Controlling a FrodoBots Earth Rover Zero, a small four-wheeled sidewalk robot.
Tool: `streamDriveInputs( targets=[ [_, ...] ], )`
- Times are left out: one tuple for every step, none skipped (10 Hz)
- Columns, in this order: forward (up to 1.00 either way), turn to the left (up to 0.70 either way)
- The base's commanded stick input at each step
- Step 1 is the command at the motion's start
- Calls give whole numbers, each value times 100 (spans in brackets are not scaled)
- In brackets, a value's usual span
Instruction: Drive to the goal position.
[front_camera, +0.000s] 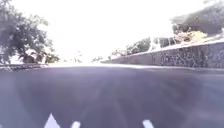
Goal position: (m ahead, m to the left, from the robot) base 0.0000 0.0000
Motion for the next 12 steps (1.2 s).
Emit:
streamDriveInputs(
  targets=[
    [70,0],
    [70,0],
    [70,0],
    [70,0],
    [70,0],
    [70,0],
    [70,0],
    [70,0],
    [70,0],
    [70,0],
    [70,0],
    [70,0]
  ],
)
